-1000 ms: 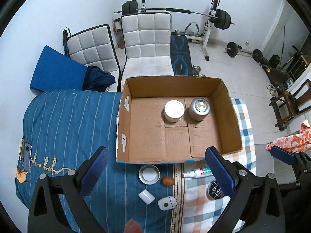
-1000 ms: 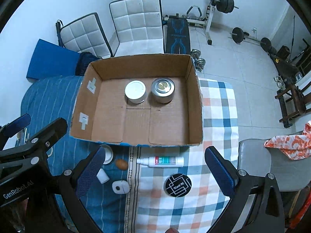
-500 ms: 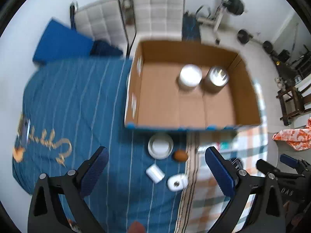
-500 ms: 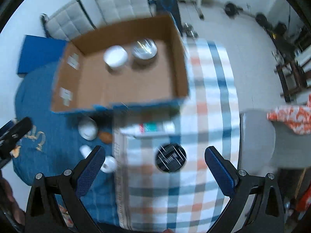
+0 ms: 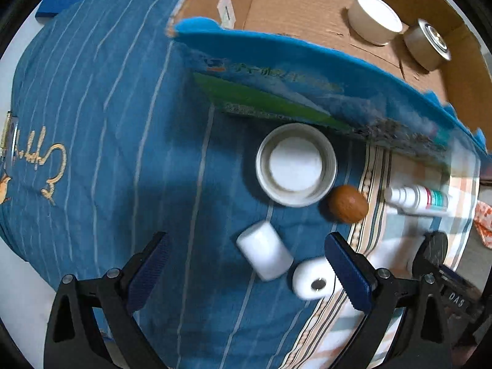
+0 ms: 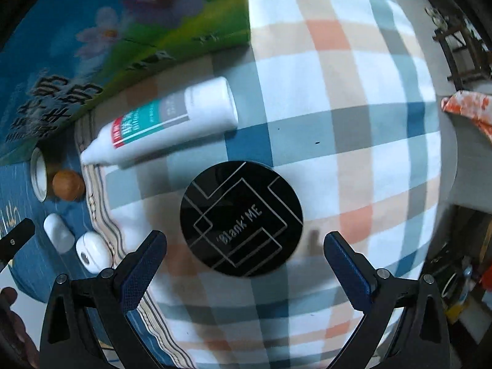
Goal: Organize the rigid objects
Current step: 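Grasp the gold-rimmed tin with the left tool while the right tool grasps the black 'Blank ME' tin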
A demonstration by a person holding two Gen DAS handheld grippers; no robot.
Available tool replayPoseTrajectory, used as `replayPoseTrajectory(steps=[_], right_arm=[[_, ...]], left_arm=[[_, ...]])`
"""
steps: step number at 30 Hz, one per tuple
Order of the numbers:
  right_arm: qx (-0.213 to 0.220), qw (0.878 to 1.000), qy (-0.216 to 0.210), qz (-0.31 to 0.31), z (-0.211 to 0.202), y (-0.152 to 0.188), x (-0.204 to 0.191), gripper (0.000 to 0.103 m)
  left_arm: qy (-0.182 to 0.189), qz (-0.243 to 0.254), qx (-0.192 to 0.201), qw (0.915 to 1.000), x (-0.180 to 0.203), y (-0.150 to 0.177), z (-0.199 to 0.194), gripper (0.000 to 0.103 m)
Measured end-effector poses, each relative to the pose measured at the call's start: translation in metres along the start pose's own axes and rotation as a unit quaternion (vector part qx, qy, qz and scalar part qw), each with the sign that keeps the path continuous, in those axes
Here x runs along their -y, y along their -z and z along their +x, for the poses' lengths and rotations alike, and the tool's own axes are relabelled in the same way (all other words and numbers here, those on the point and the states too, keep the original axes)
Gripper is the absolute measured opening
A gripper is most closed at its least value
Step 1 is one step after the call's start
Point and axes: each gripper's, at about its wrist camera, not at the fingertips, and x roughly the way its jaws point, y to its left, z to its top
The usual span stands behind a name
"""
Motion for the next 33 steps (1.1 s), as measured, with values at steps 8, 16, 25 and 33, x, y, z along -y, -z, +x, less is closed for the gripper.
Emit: replayPoseTrajectory(steps=[8, 16, 25, 33], right_arm=[[-0.002, 1.000, -0.001, 0.018, 0.016, -0.005, 0.000, 0.086], [-0.003, 1.000, -0.004, 0.013, 0.015, -0.003, 0.006, 0.078], [-0.045, 0.998, -0.005, -0.035, 0.026, 0.033, -0.003, 0.078], [-0.052, 0.997, 0.030, -0.040, 0.032, 0.035, -0.013, 0.081]], left_arm=[[0.031, -0.015, -0.012, 0.9993, 0.018, -0.028, 0.026, 0.102], [0.025, 0.004, -0.023, 0.9994, 0.038, -0.041, 0.048, 0.062], [-0.010, 0.027, -0.029, 0.9992, 0.019, 0.006, 0.046, 0.063], [0.002, 0.034, -0.031, 0.9989, 0.019, 0.001, 0.050, 0.063]])
